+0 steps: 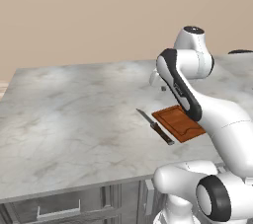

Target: Move the cutting board and knife to the sink. Then move spray from the cabinet to the counter.

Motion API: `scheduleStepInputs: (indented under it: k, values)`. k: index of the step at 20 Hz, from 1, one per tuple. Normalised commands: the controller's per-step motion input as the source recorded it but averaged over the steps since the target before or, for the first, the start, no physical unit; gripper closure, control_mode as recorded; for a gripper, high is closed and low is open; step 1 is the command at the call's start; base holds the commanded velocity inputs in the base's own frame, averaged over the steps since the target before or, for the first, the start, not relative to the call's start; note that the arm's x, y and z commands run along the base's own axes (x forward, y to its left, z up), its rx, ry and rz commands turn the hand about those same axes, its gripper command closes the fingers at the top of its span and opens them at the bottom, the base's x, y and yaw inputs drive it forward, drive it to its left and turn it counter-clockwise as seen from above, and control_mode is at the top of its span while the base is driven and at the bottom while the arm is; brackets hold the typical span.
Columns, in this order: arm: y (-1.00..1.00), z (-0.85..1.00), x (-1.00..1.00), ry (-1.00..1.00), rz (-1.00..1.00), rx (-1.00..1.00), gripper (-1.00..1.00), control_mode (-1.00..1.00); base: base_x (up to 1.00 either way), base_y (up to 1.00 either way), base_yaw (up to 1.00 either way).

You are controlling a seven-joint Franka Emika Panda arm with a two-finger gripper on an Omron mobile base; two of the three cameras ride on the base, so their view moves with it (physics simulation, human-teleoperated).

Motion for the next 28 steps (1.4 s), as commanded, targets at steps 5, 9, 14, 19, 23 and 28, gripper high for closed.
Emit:
scheduleStepInputs:
  k: [5,9,14,19,23,28]
  values:
    - [0.0,0.0,-0.02,-0.02,0.0,0.0,-1.0,-1.0,0.0,0.0,0.0]
    - [-0.03,-0.13,-0.02,0.04,0.0,0.0,-1.0,-1.0,0.0,0.0,0.0]
    - [-0.09,-0.36,-0.05,0.08,0.0,-0.01,-1.0,-1.0,0.0,0.0,0.0]
    - [-0.08,-0.76,0.0,0.14,0.0,-0.06,-1.0,-1.0,0.0,0.0,0.0]
    - [-0.01,-0.82,0.0,0.08,0.0,-0.1,-1.0,-1.0,0.0,0.0,0.0]
    - [-0.01,-0.65,0.0,0.0,0.0,-0.07,-1.0,-1.0,0.0,0.0,0.0]
